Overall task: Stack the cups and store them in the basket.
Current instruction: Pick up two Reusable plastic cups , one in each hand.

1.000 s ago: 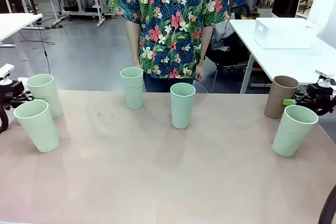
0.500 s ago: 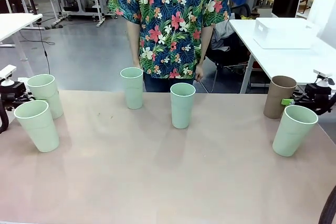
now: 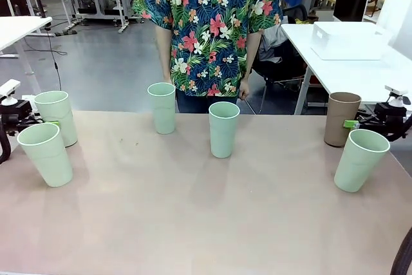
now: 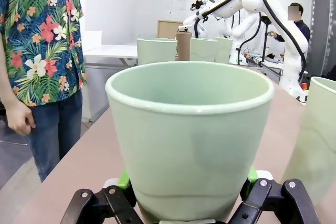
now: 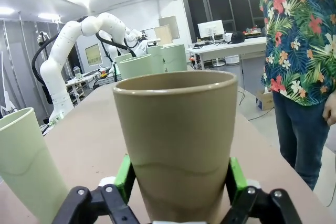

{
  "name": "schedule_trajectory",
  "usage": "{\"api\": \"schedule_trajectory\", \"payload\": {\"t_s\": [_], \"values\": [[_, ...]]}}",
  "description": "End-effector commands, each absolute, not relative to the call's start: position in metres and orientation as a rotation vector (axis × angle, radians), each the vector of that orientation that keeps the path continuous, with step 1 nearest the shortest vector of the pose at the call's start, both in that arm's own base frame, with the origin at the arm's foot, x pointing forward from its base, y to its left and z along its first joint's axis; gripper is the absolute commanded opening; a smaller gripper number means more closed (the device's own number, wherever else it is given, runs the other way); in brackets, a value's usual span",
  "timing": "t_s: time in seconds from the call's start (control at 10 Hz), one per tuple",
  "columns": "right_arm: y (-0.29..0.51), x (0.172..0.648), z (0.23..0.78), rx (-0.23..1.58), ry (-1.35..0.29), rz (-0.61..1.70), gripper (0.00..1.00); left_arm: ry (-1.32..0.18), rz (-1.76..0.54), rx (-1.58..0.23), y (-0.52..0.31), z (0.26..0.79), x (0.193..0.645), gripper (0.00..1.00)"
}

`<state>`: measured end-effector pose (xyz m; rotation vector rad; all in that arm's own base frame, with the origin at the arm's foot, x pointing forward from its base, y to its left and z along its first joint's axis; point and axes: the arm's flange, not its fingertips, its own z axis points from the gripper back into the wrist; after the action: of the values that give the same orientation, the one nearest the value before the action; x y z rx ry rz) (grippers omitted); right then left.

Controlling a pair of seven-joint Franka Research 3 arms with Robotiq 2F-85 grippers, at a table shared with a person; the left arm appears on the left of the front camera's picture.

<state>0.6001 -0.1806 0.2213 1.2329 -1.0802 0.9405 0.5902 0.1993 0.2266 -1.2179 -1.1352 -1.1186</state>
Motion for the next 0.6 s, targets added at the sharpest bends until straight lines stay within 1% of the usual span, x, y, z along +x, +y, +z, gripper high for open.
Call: {"api": "schedule_trajectory", "payload": {"t_s": [0.0,0.1,0.2,0.3,0.4,0.5], "values": [[-0.18,0.598,0.227,1.245,-1.114,0.932,0.58,-1.189,-1.103,-1.216,0.189,0.232,0.581,0.56],[-0.18,0.598,0.229,1.257,-1.117,0.93,0.2,-1.195,-1.095,-1.219,0.189,0.235,0.582,0.25],[-0.18,0.598,0.23,1.27,-1.115,0.929,0.38,-1.205,-1.089,-1.224,0.187,0.238,0.583,0.37],[-0.18,0.598,0.232,1.292,-1.118,0.933,0.0,-1.227,-1.079,-1.227,0.186,0.241,0.583,0.06],[-0.183,0.598,0.233,1.327,-1.108,0.988,0.0,-1.193,-1.08,-1.247,0.186,0.243,0.584,0.06],[-0.181,0.598,0.224,1.257,-1.092,0.942,0.0,-1.17,-1.103,-1.222,0.197,0.233,0.59,0.06]]}}
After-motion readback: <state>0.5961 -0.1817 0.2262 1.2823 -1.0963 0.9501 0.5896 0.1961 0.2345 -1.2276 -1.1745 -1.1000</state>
